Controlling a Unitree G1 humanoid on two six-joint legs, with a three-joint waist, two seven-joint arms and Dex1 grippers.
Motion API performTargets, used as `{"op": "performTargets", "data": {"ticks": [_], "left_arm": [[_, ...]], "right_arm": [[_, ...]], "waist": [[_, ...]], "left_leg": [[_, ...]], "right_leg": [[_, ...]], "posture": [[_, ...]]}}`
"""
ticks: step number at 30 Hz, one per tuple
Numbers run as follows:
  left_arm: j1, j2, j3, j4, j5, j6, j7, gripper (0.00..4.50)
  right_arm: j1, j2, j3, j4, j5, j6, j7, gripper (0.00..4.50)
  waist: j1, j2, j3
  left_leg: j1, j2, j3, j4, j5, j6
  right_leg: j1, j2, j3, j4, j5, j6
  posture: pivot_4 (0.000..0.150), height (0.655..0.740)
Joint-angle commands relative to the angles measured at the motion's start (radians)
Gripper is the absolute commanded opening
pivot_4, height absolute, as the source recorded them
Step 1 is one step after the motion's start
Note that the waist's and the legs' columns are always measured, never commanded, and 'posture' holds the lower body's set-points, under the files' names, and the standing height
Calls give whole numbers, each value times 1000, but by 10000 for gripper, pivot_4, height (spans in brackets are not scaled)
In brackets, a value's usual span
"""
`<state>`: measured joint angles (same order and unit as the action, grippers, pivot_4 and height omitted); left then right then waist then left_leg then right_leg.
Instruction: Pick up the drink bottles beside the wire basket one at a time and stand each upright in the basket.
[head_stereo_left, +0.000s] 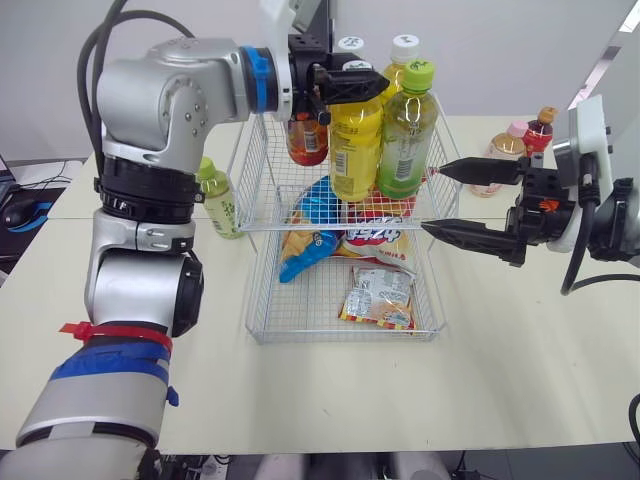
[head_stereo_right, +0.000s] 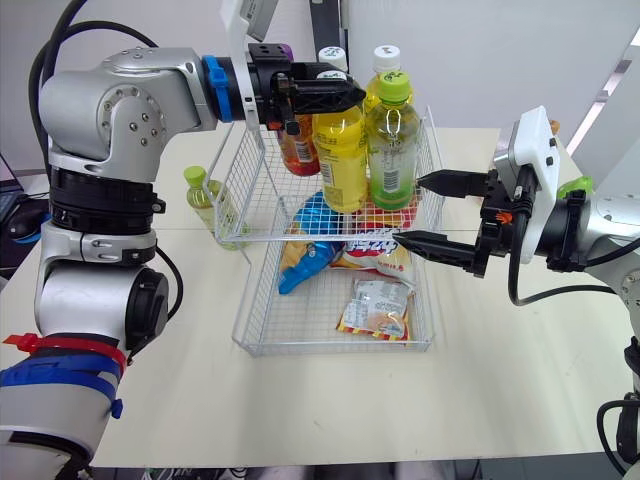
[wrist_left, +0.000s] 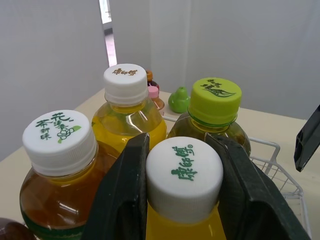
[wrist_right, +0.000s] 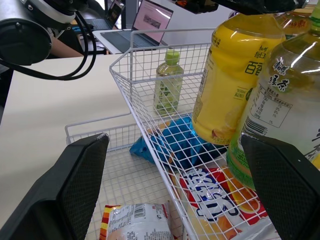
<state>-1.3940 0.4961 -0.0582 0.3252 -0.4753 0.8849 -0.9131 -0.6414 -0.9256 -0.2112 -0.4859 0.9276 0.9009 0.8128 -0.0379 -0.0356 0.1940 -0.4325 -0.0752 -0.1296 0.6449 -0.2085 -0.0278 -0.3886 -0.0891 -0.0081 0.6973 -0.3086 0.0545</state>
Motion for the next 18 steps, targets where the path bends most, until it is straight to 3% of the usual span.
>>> {"op": "performTargets", "data": {"ticks": [1, 6, 12, 18], "left_arm": [[-34, 9, 51, -34, -29, 2, -13, 28152], [-57, 81, 104, -97, -86, 78, -48, 43800], [-47, 230, 202, -206, -153, 184, -41, 44749], [111, 458, 257, -267, -82, 121, -6, 44749]], "right_arm": [[-4, -11, -30, -23, 15, -8, -6, 45000], [-3, -14, -33, -28, 22, -5, -12, 45000], [-6, -15, -25, -33, 25, -10, -4, 45000], [-35, 2, 18, -45, 29, -16, 8, 45000]], "waist": [[-1, 0, 0], [-7, 0, 0], [-12, 0, 0], [-18, 2, -1]], "left_leg": [[0, 0, 0, 0, 0, 0], [0, 0, 0, 0, 0, 0], [0, 0, 0, 0, 0, 0], [2, 1, 0, -1, 0, 0]], "right_leg": [[0, 0, 0, 0, 0, 0], [0, 0, 0, 0, 0, 0], [0, 0, 0, 0, 0, 0], [0, 1, 1, 1, 0, 0]], "posture": [[1500, 7400], [1500, 7400], [1500, 7400], [1500, 7400]]}}
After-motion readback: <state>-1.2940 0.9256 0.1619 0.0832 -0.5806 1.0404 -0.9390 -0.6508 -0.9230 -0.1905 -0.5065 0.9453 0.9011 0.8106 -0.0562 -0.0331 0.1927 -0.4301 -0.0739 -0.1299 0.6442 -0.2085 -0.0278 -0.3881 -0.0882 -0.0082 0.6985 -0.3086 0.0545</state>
